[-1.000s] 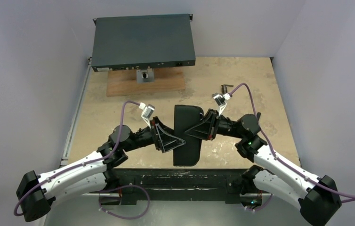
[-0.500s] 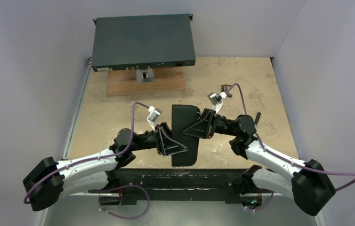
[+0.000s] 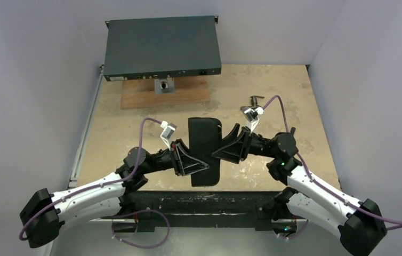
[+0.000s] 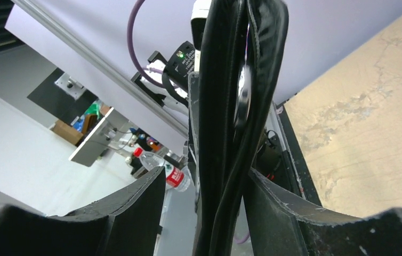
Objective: Sort the hair-cutting tools
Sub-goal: Pick up the hairdressing tool bag at the center of the board.
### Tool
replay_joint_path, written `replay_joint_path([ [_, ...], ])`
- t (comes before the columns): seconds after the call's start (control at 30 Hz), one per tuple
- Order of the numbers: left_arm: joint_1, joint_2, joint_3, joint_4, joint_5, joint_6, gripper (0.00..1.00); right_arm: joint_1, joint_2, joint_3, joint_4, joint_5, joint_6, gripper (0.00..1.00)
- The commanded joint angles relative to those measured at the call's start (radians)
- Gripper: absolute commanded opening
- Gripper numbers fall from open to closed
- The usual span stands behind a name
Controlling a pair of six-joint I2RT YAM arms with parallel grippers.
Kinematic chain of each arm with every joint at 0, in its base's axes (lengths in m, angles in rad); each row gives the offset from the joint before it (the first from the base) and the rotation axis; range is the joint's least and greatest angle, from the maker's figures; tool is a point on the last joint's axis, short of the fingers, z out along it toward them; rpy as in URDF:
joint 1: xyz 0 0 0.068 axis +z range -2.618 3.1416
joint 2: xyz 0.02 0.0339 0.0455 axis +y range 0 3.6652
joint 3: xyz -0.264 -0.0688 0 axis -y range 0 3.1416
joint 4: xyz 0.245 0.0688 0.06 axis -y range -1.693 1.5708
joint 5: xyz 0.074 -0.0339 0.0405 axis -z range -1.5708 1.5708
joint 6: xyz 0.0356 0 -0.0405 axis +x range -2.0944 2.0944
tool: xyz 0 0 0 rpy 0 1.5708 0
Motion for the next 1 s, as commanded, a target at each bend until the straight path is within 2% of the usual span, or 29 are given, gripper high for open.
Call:
replay_joint_path([
  [0.0,0.000,-0.082,0.049,-0.038,-0.126,0.061,0.00,0.002,-0.054,0.011,-0.134,0.033,-0.079,0.54],
  [0.3,-0.001,-0.119,0.113,-0.152,-0.304,0.060,0.00,0.013,-0.047,0.004,-0.182,-0.007,-0.106,0.56],
  [0.47,-0.003,-0.066,0.171,-0.157,-0.335,0.066,0.00,0.024,0.007,0.032,-0.164,-0.018,-0.109,0.55],
  [0.6,-0.006,-0.013,0.228,-0.157,-0.340,0.068,0.00,0.028,0.048,0.055,-0.116,-0.027,-0.087,0.43],
  [0.77,-0.008,0.010,0.280,-0.186,-0.366,0.080,0.03,0.027,0.088,0.064,-0.047,-0.053,-0.057,0.22],
  [0.83,-0.008,0.012,0.297,-0.198,-0.369,0.087,0.08,0.027,0.099,0.065,-0.012,-0.066,-0.042,0.14],
  [0.87,-0.008,0.013,0.303,-0.203,-0.366,0.088,0.13,0.027,0.101,0.065,0.003,-0.074,-0.036,0.10],
  [0.97,-0.009,0.017,0.314,-0.217,-0.343,0.086,0.39,0.026,0.099,0.070,0.037,-0.084,-0.026,0.04],
])
